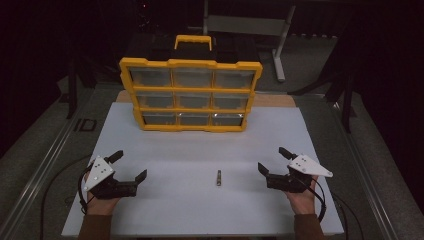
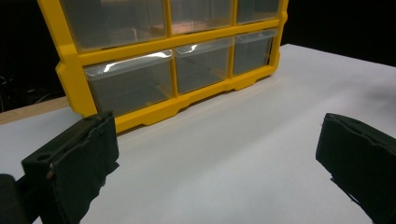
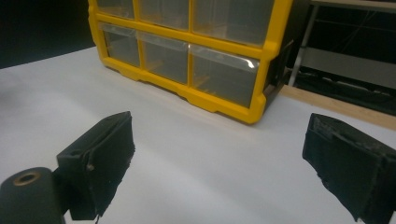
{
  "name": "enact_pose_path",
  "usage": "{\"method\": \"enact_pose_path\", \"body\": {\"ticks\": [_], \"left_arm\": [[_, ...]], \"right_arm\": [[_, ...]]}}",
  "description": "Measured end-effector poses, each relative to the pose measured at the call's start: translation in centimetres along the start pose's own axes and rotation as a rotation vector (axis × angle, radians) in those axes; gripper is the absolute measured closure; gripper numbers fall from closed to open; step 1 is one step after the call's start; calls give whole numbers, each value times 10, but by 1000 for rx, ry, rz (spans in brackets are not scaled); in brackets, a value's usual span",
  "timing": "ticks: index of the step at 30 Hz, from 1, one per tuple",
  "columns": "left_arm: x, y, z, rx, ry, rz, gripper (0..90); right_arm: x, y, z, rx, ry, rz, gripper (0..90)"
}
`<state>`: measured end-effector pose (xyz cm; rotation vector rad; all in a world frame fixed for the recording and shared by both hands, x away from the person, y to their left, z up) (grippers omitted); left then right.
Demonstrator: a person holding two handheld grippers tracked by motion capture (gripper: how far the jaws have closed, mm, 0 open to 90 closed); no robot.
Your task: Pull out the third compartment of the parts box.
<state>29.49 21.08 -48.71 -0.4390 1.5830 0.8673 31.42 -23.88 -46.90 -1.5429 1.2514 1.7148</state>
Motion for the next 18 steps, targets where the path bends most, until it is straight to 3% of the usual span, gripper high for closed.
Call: {"method": "enact_pose_path", "body": {"ticks": [18], "left_arm": [[2,1,-1,-3,8,-5,0]], "right_arm": [[-34,-15,-8,22,29,40,80]]}}
Point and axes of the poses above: each handheld gripper's, and its own axes: y roughly backward along the jaws, x roughly out of its underside, z roughly to its left, the point moved 6 cm from there along -y, roughly forward along the jaws, and after that the axes turned 7 degrees about x, right-handed, at the moved point
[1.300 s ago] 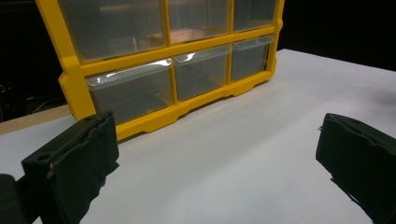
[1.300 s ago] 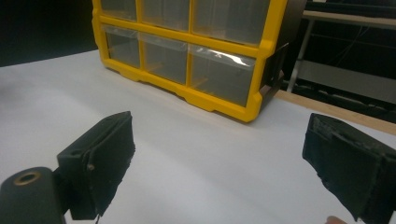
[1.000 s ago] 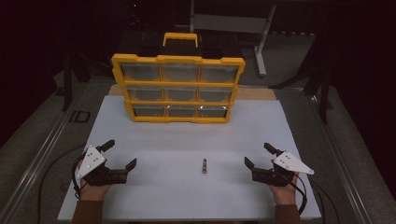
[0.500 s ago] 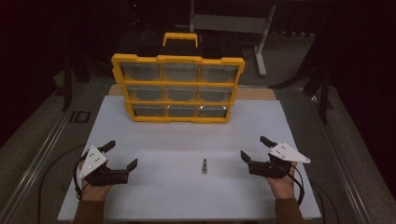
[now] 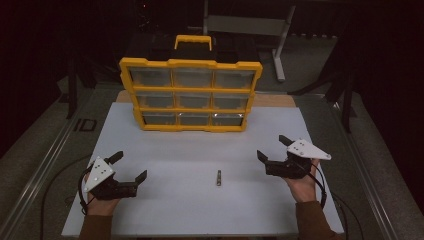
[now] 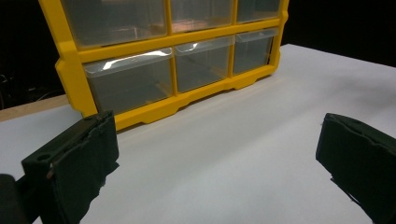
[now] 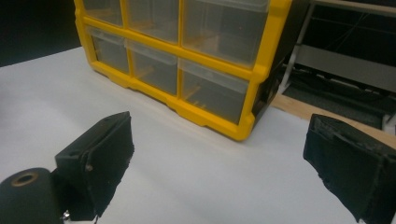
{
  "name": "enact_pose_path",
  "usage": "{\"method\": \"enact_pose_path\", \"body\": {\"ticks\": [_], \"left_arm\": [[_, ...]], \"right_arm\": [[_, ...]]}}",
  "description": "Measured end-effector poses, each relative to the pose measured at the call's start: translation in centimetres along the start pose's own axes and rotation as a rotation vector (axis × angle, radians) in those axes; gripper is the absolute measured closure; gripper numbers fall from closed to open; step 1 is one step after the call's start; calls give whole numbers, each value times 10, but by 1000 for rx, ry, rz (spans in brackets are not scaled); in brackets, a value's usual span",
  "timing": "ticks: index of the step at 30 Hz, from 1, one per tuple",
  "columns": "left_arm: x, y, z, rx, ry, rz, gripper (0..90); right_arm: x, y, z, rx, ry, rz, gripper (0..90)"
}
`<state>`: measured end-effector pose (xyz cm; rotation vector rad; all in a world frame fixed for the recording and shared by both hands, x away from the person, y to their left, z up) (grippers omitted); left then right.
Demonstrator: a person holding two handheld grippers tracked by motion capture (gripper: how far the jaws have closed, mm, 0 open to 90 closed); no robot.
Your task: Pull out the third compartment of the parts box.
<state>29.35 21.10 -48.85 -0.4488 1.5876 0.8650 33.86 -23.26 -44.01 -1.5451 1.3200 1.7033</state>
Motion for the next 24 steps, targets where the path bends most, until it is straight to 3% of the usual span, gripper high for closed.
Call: {"method": "enact_pose_path", "body": {"ticks": [24], "left_arm": [[2,-2,0,-1,-3,14,0]], "right_arm": [[-44,-24,8,-2,59,-26,81]]}}
Point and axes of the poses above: each handheld gripper's, and its own axes: y roughly backward along the jaws, x roughly out of its underside, z roughly to its left, the point moved 6 cm from there along -y, roughly forward along the jaws, and after that the axes turned 7 degrees about x, right-handed, at the moved point
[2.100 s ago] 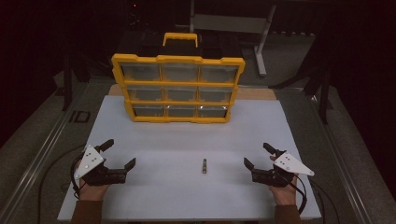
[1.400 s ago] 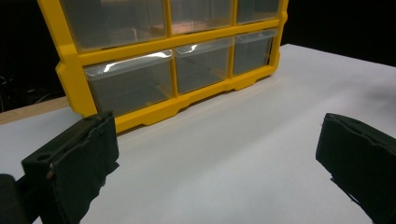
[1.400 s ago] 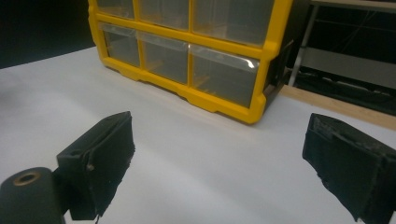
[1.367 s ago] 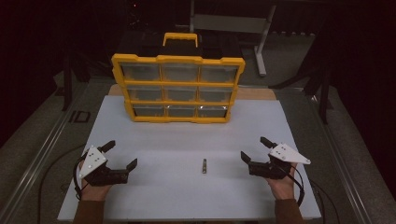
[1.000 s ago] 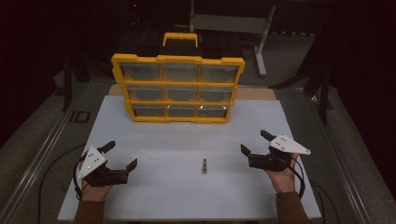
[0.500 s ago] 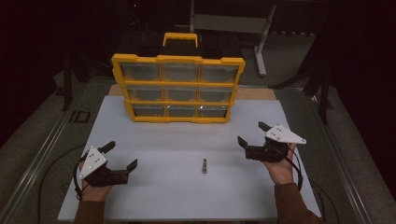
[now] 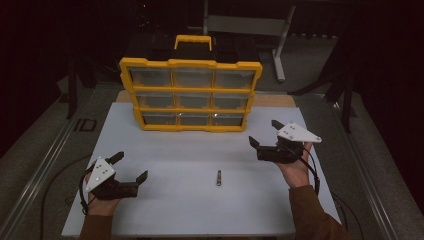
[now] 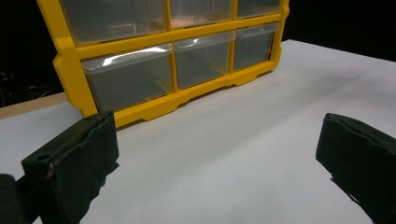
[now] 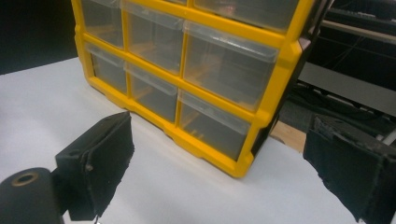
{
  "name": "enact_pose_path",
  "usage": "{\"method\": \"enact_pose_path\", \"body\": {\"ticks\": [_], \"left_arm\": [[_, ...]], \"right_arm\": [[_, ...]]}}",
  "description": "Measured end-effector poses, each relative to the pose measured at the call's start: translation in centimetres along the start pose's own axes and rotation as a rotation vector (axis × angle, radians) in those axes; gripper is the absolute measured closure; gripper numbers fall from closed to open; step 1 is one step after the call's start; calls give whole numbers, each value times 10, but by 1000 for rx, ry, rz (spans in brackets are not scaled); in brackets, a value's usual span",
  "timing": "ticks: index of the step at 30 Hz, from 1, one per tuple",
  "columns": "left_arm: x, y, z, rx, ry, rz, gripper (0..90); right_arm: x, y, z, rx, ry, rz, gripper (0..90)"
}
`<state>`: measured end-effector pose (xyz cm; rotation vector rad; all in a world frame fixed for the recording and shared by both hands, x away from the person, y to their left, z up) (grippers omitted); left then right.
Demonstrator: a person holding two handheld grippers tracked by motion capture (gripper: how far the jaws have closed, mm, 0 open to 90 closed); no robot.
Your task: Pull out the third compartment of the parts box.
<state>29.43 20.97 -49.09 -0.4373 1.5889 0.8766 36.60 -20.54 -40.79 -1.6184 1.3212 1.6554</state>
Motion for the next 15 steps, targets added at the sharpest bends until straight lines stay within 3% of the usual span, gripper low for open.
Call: {"method": "enact_pose_path", "body": {"ticks": [15], "left_arm": [[0,0,0,-1,-3,6,0]], "right_arm": [[-23,-17,7,-8,17,-23,81]]}}
Point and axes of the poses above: each handheld gripper's, and its own axes: y roughly backward along the jaws, x roughly out of its underside, z roughly to its left, the point moved 6 cm from there along -y, roughly forward along the jaws, and after that the axes turned 7 degrees about x, right-handed, at the moved point
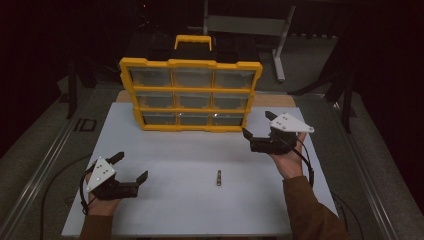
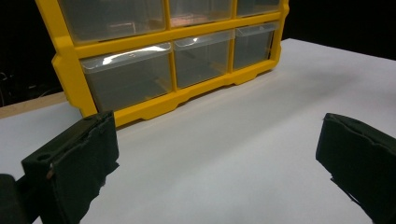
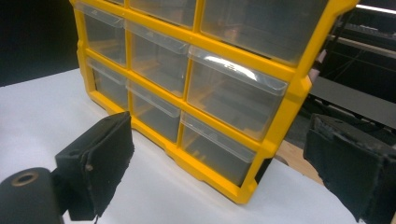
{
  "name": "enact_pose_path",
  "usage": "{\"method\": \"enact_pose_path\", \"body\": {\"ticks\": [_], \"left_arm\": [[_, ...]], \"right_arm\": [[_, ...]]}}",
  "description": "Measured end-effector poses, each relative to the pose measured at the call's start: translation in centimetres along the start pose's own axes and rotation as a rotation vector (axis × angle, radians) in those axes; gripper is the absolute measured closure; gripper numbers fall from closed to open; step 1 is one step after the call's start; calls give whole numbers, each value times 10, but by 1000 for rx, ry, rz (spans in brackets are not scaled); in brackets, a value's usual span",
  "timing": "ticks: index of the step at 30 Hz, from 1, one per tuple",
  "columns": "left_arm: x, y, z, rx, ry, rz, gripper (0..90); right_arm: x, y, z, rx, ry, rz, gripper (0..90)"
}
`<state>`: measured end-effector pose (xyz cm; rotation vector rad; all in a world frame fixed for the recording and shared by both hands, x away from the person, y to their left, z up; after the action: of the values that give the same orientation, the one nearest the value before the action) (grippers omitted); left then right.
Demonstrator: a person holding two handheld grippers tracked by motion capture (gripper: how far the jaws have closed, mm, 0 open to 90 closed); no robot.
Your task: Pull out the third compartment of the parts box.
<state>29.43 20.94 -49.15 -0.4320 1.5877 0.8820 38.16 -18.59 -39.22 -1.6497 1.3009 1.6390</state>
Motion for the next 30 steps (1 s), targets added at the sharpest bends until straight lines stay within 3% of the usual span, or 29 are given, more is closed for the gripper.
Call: {"method": "enact_pose_path", "body": {"ticks": [30], "left_arm": [[1,0,0,2,3,4,0]], "right_arm": [[-24,-34,8,10,51,-2,81]]}}
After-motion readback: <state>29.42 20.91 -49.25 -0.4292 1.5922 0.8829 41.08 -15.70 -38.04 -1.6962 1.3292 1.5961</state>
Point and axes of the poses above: each handheld gripper's, and its own axes: y roughly backward along the jaws, x roughly out of its underside, z roughly to its left, the point moved 6 cm from there along -y, roughly forward along the jaws, and after that the axes turned 7 degrees about x, right-handed, at the moved point
